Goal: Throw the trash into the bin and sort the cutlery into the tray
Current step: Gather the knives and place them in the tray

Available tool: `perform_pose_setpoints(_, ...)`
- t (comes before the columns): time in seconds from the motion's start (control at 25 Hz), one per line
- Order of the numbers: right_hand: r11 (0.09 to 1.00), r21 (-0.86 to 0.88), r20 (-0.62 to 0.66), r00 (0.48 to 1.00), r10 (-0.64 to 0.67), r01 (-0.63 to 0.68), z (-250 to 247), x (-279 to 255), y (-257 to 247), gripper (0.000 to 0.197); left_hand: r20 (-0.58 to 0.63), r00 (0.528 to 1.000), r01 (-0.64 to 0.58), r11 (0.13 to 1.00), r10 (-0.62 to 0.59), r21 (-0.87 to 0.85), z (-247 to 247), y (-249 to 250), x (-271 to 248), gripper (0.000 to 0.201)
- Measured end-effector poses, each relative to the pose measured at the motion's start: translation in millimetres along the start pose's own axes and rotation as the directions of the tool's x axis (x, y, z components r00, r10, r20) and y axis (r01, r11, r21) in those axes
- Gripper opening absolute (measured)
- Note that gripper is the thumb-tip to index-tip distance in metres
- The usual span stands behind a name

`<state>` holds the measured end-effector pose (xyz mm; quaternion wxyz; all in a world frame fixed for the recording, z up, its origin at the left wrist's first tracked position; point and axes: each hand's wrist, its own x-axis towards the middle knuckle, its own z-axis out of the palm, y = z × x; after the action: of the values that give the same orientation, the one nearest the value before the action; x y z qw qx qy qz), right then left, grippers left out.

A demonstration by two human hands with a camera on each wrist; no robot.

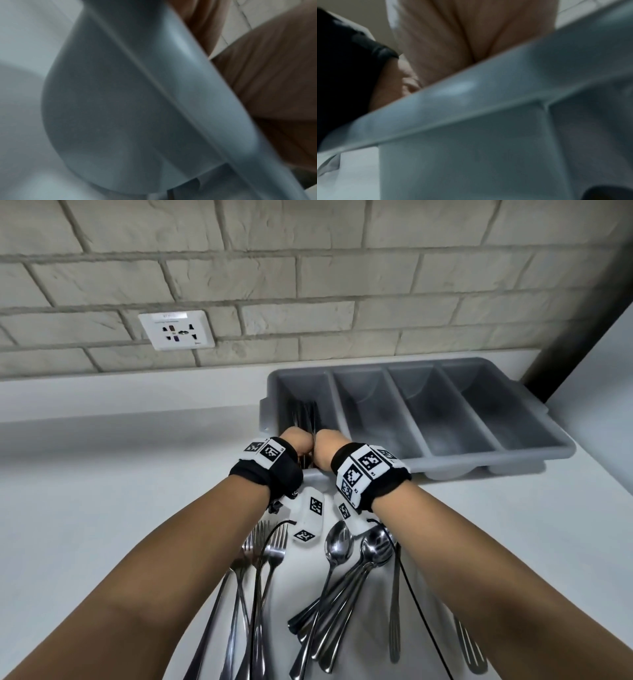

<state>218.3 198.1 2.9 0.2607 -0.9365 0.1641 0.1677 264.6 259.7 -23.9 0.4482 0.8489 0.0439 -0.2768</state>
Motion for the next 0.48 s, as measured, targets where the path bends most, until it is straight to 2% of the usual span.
perform_pose_setpoints(0.08,0.998,0.002,-0.053,0.997,-0.057,0.057,1,0,5,0.037,-0.032,0.996,-0.08,0.997,0.081,0.008,0,-1,-4,0.039)
perform_pose_setpoints(0.16,0.99,0.074,-0.109,0.988,-0.109,0.118,-3,-6,15,0.036,-0.113,0.979,-0.179,0.979,0.167,-0.097,0,-3,-11,0.04)
perform_pose_setpoints(0.24,0.963,0.195,-0.206,0.967,-0.147,0.188,-9,-18,29,0.031,-0.229,0.942,-0.279,0.952,0.245,-0.127,2,-5,-24,0.041)
perform_pose_setpoints(0.32,0.942,0.262,-0.264,0.954,-0.14,0.211,-15,-36,47,0.027,-0.314,0.892,-0.359,0.931,0.324,-0.06,9,-6,-48,0.037)
perform_pose_setpoints(0.4,0.951,0.247,-0.27,0.956,-0.119,0.188,-21,-56,65,0.025,-0.316,0.871,-0.399,0.917,0.376,-0.008,18,-3,-72,0.033)
perform_pose_setpoints(0.48,0.966,0.212,-0.254,0.963,-0.091,0.148,-24,-76,84,0.03,-0.259,0.882,-0.397,0.917,0.394,0.042,29,-2,-97,0.03)
